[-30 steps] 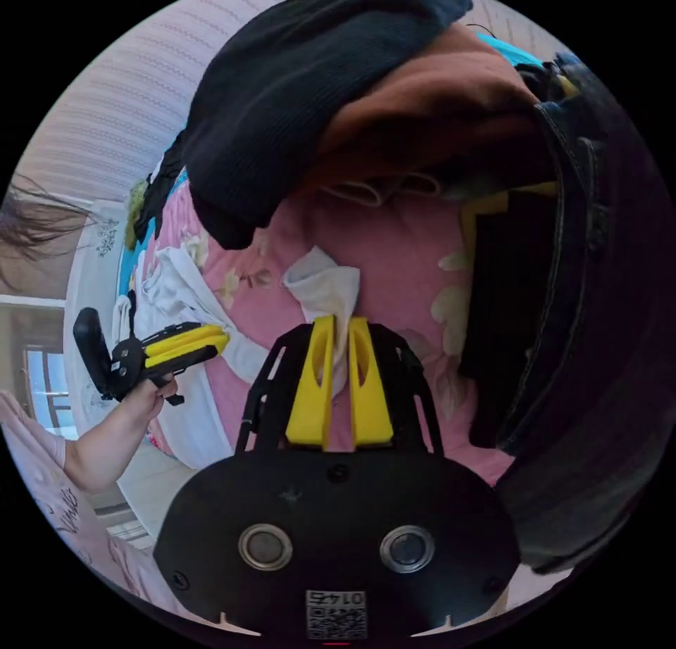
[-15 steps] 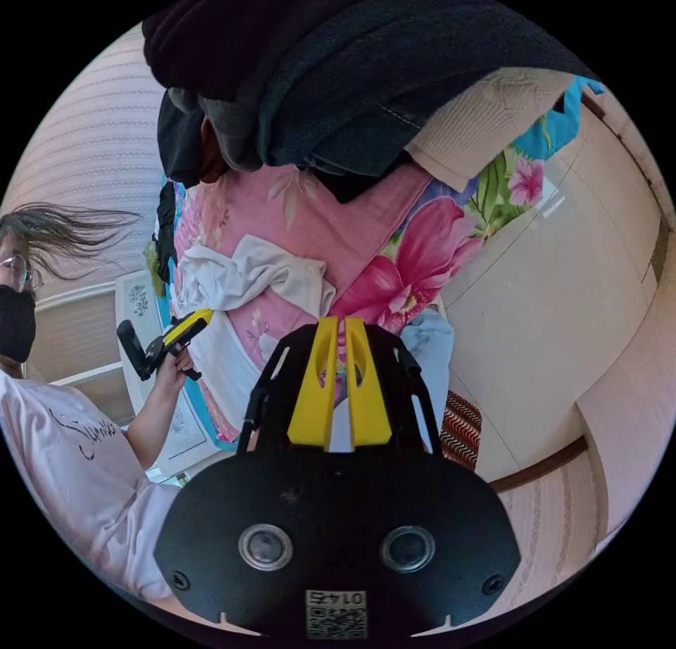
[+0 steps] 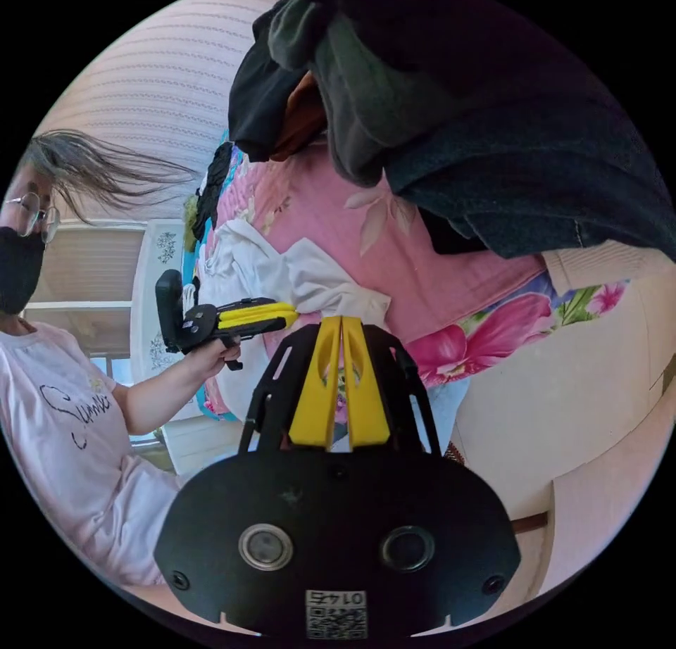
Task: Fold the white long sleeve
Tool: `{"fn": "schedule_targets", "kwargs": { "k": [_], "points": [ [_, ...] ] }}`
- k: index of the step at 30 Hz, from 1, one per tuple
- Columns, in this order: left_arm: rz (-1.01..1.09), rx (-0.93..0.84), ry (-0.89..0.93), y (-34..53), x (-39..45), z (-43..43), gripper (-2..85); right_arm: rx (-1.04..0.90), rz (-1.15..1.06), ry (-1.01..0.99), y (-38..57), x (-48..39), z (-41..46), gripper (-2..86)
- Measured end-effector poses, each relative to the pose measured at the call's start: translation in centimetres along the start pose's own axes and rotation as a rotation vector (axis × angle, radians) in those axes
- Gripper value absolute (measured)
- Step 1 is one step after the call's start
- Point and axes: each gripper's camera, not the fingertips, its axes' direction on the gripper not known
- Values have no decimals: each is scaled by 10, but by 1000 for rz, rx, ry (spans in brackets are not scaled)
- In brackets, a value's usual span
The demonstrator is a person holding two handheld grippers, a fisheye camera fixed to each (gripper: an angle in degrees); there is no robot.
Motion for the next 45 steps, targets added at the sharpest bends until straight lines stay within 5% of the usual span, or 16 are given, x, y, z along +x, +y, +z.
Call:
{"fn": "schedule_targets", "kwargs": {
  "k": [5,12,18,25,32,37,45],
  "points": [
    [39,-23,10,2,1,-2,-10,-187,1,116,15,18,9,7],
    [70,-21,37,4,4,-11,-10,6,14,90,-13,37,14,83],
    [71,-2,57,11,-2,-22,-10,-37,-35,-27,-14,44,24,28],
    [43,-42,69,42,-18,-28,-10,-369,-77,56,31,43,40,39],
    [25,-44,65,34,-33,-28,-10,-123,-27,78,-4,51,47,99],
    [36,8,92,25,-37,-40,-10,-258,-7,164,-5,56,80,16],
    [13,149,93,-8,-60,-81,-7,32,113,139,3,72,14,1]
  ]
}}
